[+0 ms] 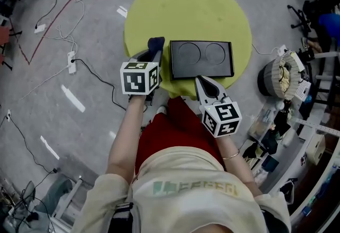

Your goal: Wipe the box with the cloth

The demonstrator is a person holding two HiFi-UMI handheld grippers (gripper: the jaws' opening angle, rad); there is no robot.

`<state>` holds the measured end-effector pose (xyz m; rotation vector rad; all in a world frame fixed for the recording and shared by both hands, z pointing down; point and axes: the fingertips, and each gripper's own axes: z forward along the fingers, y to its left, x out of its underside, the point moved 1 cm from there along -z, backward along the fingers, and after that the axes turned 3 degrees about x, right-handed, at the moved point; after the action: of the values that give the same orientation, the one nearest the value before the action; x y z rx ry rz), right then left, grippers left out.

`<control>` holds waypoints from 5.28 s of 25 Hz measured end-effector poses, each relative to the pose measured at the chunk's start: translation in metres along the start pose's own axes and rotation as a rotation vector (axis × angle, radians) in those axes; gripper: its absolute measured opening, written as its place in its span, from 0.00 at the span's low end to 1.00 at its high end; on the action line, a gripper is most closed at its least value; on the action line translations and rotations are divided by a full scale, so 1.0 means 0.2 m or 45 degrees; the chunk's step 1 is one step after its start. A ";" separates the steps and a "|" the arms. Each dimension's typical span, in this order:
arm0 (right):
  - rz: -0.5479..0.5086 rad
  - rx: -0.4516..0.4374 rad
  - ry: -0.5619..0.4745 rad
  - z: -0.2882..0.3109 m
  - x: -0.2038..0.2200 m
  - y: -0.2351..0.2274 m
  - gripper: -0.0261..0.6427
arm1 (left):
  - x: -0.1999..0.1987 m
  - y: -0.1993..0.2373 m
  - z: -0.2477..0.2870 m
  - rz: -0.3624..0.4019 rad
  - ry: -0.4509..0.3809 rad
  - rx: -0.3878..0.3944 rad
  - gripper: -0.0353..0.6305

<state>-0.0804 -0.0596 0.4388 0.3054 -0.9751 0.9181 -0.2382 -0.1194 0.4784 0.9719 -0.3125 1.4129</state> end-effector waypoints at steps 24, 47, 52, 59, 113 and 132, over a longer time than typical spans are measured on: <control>0.009 -0.046 0.053 0.05 0.07 -0.04 0.10 | 0.10 -0.18 0.07 -0.095 0.042 0.215 0.15; 0.079 0.066 -0.003 -0.36 0.34 0.23 0.10 | 0.63 -0.58 -0.37 0.084 0.220 0.401 0.15; 0.135 0.169 -0.017 -0.49 0.39 0.11 0.10 | 0.70 -0.84 -0.34 0.184 0.312 0.528 0.15; 0.260 0.331 -0.037 -0.67 0.48 -0.27 0.10 | 0.68 -1.27 -0.07 0.369 0.412 0.680 0.15; 0.336 0.177 0.068 -0.26 0.26 -1.37 0.10 | -0.06 -1.59 1.06 0.581 0.390 0.427 0.15; 0.372 0.311 0.046 -0.48 0.43 -1.09 0.10 | 0.23 -1.72 0.71 0.607 0.380 0.612 0.15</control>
<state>0.1654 -0.0884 0.4917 0.3568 -0.8883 1.3098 0.1364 -0.1443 0.4661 1.0919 0.0312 2.1052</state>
